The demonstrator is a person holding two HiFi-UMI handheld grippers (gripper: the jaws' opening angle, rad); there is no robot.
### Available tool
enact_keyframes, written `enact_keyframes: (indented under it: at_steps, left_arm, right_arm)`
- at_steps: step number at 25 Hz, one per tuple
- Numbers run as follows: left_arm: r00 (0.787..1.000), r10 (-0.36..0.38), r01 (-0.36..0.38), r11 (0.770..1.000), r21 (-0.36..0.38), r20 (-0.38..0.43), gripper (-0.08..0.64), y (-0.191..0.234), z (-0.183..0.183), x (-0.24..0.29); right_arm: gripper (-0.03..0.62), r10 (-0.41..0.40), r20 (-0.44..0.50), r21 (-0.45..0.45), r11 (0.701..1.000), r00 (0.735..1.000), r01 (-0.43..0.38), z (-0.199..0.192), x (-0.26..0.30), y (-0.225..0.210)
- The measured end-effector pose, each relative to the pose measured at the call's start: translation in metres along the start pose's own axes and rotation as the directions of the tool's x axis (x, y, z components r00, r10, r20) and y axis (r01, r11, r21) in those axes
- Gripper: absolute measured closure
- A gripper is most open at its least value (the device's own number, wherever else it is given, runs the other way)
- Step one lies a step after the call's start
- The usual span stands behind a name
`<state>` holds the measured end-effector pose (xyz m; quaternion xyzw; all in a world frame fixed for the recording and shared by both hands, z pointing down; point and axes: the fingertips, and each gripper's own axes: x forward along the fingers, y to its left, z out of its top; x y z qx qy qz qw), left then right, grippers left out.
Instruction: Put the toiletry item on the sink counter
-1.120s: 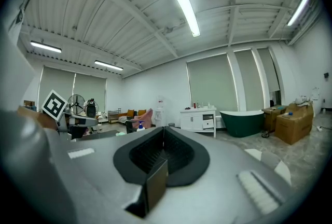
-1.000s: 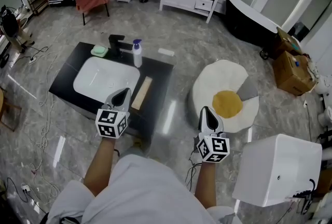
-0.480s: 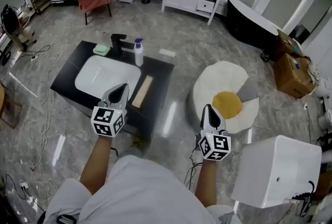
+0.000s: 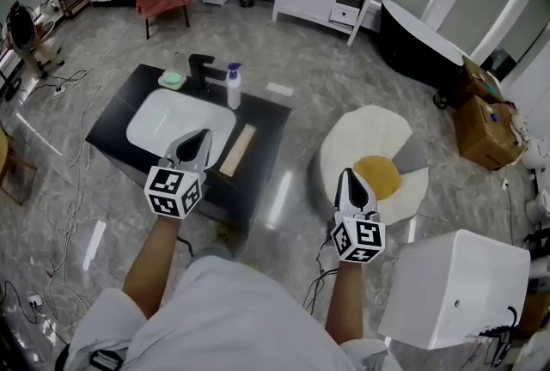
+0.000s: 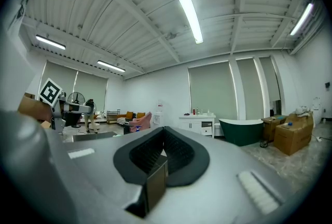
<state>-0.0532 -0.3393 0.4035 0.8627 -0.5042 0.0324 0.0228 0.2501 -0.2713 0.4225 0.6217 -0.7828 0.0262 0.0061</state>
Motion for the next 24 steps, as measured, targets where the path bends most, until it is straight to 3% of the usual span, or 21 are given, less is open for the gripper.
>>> enact_keyframes:
  at_steps: [24]
  left_arm:
    - [1.0, -0.015, 0.015, 0.999, 0.037, 0.001, 0.563, 0.013, 0.002, 0.013]
  right_arm:
    - [0.588, 0.027, 0.01, -0.029, 0.999, 1.0, -0.026, 0.013, 0.025, 0.002]
